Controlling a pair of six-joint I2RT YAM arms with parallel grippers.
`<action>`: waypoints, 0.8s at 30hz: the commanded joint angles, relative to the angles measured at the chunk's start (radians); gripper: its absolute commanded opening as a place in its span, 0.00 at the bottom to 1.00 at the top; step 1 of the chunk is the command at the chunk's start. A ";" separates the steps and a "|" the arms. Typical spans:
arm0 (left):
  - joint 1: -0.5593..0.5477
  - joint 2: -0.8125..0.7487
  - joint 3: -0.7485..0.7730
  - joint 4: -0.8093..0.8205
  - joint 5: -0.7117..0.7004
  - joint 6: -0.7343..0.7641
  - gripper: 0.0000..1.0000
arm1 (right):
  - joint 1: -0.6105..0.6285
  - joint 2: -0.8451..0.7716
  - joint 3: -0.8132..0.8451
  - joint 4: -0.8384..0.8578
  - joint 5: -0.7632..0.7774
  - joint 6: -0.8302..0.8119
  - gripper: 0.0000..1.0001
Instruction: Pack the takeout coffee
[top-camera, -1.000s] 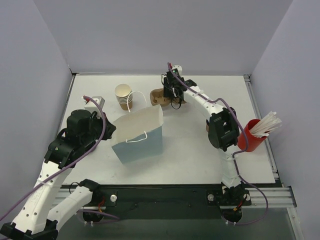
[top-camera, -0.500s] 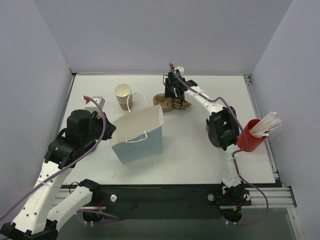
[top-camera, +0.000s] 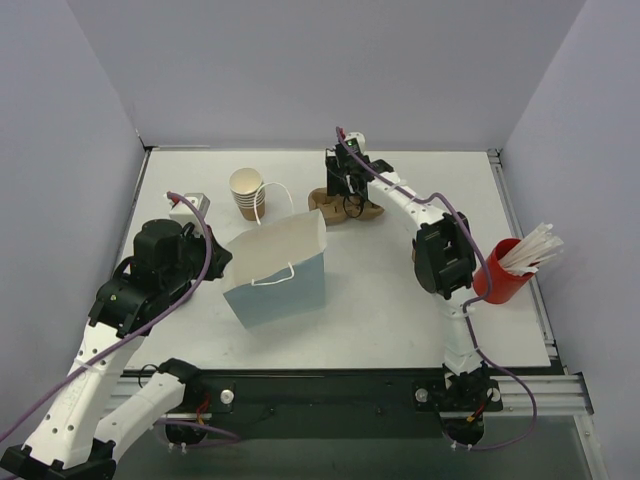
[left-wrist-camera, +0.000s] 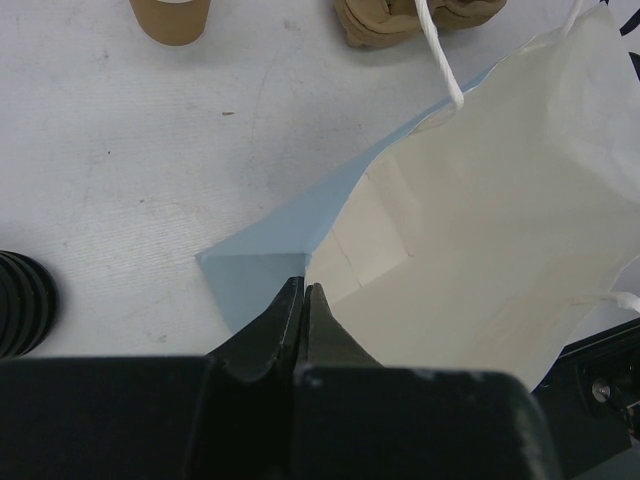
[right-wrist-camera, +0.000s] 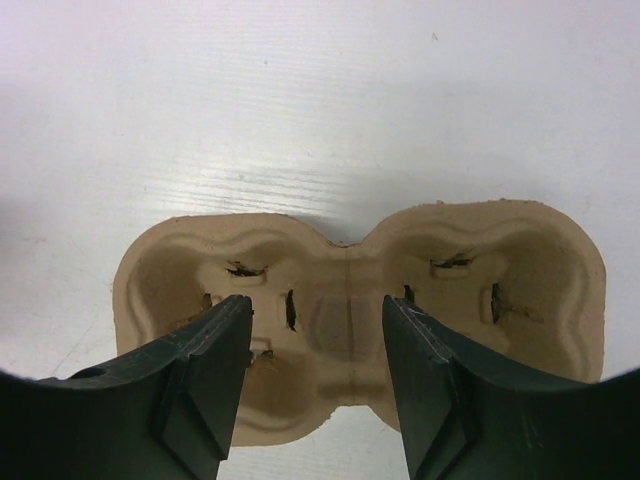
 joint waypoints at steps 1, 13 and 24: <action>0.002 -0.004 0.032 -0.016 -0.001 0.011 0.00 | -0.007 0.038 0.056 -0.021 -0.003 -0.025 0.55; 0.002 0.013 0.040 -0.009 0.004 0.016 0.00 | -0.014 0.071 0.043 -0.042 0.018 -0.019 0.58; 0.002 0.008 0.043 -0.015 0.002 0.017 0.00 | -0.014 0.071 0.043 -0.047 0.021 0.007 0.53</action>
